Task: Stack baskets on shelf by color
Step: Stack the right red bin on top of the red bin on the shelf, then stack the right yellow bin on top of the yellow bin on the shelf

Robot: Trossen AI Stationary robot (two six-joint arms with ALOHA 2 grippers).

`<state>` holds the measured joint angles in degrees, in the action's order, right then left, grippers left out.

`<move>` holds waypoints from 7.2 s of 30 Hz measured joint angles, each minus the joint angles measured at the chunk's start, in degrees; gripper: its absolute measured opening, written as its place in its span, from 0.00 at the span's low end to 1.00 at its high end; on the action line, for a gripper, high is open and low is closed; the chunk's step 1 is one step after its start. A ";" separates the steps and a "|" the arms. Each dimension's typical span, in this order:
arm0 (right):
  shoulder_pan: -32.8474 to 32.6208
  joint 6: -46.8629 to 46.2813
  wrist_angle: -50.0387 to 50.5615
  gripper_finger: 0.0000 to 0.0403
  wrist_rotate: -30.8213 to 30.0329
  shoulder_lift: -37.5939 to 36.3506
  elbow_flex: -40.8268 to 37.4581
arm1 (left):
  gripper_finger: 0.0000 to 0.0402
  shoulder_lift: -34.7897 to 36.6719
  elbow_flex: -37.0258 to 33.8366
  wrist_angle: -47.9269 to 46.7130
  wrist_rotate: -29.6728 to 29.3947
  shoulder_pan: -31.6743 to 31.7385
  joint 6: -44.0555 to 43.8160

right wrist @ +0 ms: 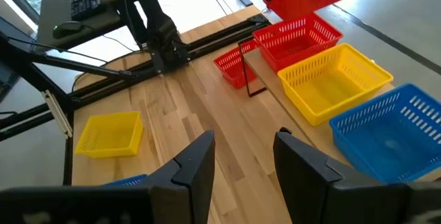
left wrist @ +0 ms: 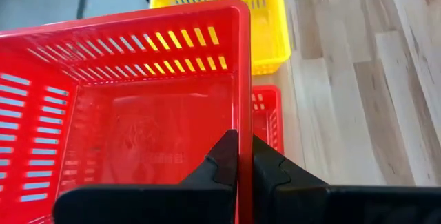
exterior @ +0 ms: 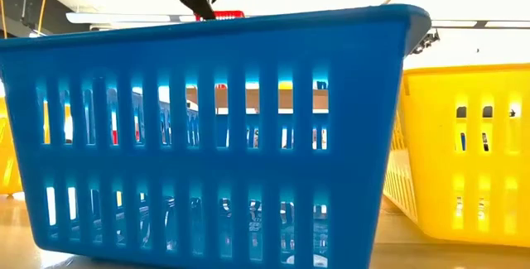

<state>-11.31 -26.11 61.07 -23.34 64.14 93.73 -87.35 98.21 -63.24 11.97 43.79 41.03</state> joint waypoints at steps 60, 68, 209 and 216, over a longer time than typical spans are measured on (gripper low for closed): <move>0.00 -2.40 0.82 0.33 -0.08 0.04 -0.04 | 0.22 -7.87 0.00 0.05 -8.09 -1.38 -15.38; 0.01 -2.40 0.80 0.33 -0.08 0.04 -0.04 | 0.21 -7.89 0.00 -0.09 -9.91 -3.02 -15.38; -31.79 -35.10 -5.37 0.00 10.18 48.88 -0.04 | 0.26 -0.48 0.02 -13.64 -11.13 -19.10 -22.46; -30.18 -28.24 -2.32 0.00 2.50 41.98 -0.04 | 0.26 -0.48 0.02 -13.62 -11.13 -19.32 -22.44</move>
<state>-41.50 -54.35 58.75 -20.84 106.13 93.69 -87.83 98.24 -76.86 0.84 24.47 18.59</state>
